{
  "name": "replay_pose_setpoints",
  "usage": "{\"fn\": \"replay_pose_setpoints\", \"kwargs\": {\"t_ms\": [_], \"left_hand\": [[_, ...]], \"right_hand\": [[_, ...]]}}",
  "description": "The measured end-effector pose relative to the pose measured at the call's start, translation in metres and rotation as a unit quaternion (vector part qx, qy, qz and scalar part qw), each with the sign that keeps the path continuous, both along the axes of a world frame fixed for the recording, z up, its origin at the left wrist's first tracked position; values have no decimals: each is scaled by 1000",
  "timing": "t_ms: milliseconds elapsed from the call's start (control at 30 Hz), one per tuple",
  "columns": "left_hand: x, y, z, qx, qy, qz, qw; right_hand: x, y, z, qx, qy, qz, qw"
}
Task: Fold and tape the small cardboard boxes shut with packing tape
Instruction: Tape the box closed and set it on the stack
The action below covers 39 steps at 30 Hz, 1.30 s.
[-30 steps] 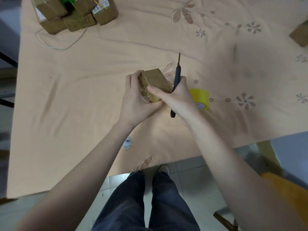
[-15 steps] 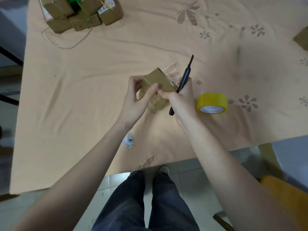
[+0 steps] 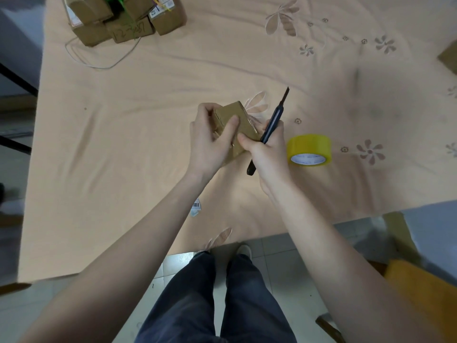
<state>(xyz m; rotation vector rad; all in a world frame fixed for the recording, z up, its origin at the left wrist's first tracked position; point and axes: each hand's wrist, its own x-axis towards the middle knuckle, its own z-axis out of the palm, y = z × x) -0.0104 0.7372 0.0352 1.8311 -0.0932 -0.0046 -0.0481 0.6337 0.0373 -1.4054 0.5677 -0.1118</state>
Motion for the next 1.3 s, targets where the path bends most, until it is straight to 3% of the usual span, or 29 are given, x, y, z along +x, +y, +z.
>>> {"fn": "replay_pose_setpoints", "kwargs": {"t_ms": [67,133,233,300,367,433,500,567,633,767,900,967,1067,1133,1233,1300], "left_hand": [[0,-1,1,97,-27,-1,995],[3,1,1,136,-24,-25,990],[14,15,1,27,48,-44,998],[19,34,-6,-8,75,31,997],[18,56,-15,-47,159,71,984],[13,67,-27,-115,260,-4,959],[6,70,-38,-168,322,-25,932],[2,73,-44,-167,321,1,932],[1,74,-47,-139,290,7,947],[3,73,-50,-85,294,-24,952],[-1,68,-52,-119,312,-21,942],[-8,71,-58,-130,318,-21,939],[-10,82,-61,-103,327,-34,939],[2,88,-57,-45,305,-23,951],[32,94,-45,132,218,41,966],[55,108,-39,147,259,48,953]], "right_hand": [[-1,6,-1,47,10,-12,999],[-3,7,-4,106,21,-23,994],[-5,0,-8,199,42,-27,979],[-5,-10,-13,251,52,-15,966],[-4,-14,-16,306,51,0,951],[-2,-15,-21,338,61,9,939],[0,-12,-25,256,101,17,961],[2,-11,-29,0,140,22,990],[2,-10,-31,-189,115,17,975],[0,7,-29,-282,63,28,957],[2,21,-29,-408,95,24,908],[6,21,-30,-438,111,48,891],[17,17,-28,-415,102,86,900],[31,18,-25,-387,109,111,909],[57,24,-23,-329,129,142,924],[75,30,-24,-305,140,179,925]]}}
